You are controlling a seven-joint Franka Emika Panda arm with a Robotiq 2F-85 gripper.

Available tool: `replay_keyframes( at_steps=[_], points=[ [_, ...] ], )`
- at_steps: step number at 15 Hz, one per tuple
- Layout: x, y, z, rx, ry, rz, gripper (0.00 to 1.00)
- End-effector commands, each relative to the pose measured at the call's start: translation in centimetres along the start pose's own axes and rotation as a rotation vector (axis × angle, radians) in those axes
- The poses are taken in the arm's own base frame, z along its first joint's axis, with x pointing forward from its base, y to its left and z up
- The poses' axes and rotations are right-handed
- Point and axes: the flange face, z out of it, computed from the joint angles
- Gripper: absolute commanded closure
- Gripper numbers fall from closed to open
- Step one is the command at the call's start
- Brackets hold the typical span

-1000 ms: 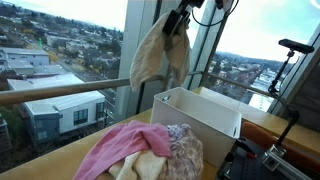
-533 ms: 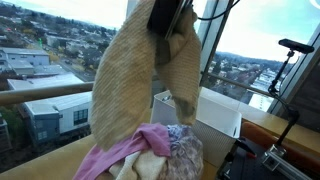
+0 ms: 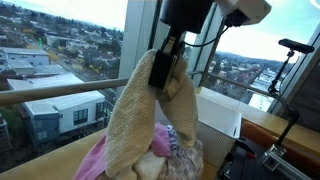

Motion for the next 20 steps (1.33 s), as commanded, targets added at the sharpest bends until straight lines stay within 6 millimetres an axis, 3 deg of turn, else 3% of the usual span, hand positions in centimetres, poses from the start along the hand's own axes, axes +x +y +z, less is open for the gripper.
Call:
replay_keyframes(
  at_steps=[1, 3, 5, 9, 11, 13, 15, 17, 20],
  points=[
    [0.0, 0.5, 1.9, -0.002, -0.034, -0.001, 0.73],
    [-0.3, 1.8, 2.2, -0.001, -0.045, 0.007, 0.60],
    [-0.6, 5.1, 1.8, -0.015, -0.039, 0.037, 0.45],
    [-1.1, 16.2, 2.2, -0.030, -0.038, 0.132, 0.16],
    [-1.7, 22.4, 3.5, -0.040, -0.050, 0.185, 0.02],
    [-2.6, 27.6, 5.8, -0.040, -0.067, 0.216, 0.00],
    [-3.2, 30.9, 8.7, -0.049, -0.074, 0.223, 0.00],
    [-3.3, 32.8, 11.8, -0.050, -0.076, 0.216, 0.00],
    [-2.8, 33.6, 16.8, -0.047, -0.074, 0.200, 0.00]
  ],
)
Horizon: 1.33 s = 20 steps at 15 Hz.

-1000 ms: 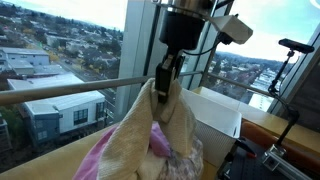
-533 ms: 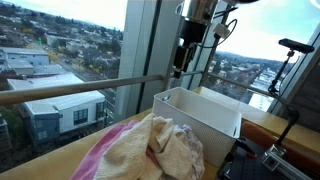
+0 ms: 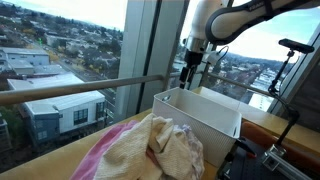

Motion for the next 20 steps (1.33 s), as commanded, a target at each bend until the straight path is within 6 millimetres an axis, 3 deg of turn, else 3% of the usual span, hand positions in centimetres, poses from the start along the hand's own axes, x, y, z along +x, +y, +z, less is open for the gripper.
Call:
replay_keyframes(
  at_steps=[1, 12, 20],
  points=[
    [2.2, 0.1, 4.4, -0.007, 0.020, -0.029, 0.00],
    [4.4, 1.3, 11.5, -0.128, 0.059, -0.062, 0.00],
    [6.5, 4.0, 16.5, -0.137, 0.027, -0.022, 0.00]
  ],
)
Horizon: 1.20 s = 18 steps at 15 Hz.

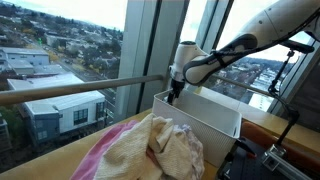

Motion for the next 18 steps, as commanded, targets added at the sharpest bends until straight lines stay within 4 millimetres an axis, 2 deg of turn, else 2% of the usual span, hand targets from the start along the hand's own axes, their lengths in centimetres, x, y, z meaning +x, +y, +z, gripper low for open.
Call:
replay_keyframes(
  at_steps=[1, 8, 11, 15, 18],
  points=[
    [2.1, 0.8, 1.8, -0.006, 0.001, 0.024, 0.00],
    [3.3, 2.0, 5.1, 0.019, -0.079, 0.081, 0.00],
    [3.4, 2.2, 5.2, 0.028, -0.118, 0.100, 0.00],
    [2.1, 1.5, 4.3, 0.087, -0.186, 0.127, 0.00],
    [1.6, 0.8, 1.3, 0.086, -0.158, 0.115, 0.00]
  ],
)
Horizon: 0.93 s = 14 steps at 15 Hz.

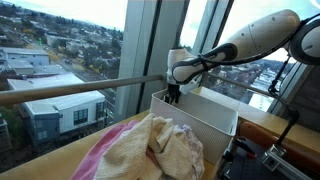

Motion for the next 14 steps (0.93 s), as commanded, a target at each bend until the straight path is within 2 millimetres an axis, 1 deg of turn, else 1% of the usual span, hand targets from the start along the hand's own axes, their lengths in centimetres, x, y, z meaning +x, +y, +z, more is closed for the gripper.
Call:
replay_keyframes(
  at_steps=[1, 3, 4, 6, 8, 10, 12, 14],
  points=[
    [-1.5, -1.2, -4.0, 0.011, 0.029, -0.010, 0.00],
    [-2.1, -1.9, -6.1, 0.003, 0.074, -0.024, 0.00],
    [-2.5, -2.2, -6.6, 0.000, 0.091, -0.031, 0.00],
    [-3.5, -2.6, -6.5, 0.004, 0.106, -0.030, 0.00],
    [-4.5, -3.0, -5.8, 0.021, 0.111, -0.022, 0.00],
    [-5.3, -3.7, -4.5, 0.030, 0.112, -0.021, 0.00],
    [-5.8, -4.2, -2.8, 0.038, 0.115, -0.025, 0.00],
    [-5.9, -4.5, -1.9, 0.044, 0.130, -0.026, 0.00]
  ],
)
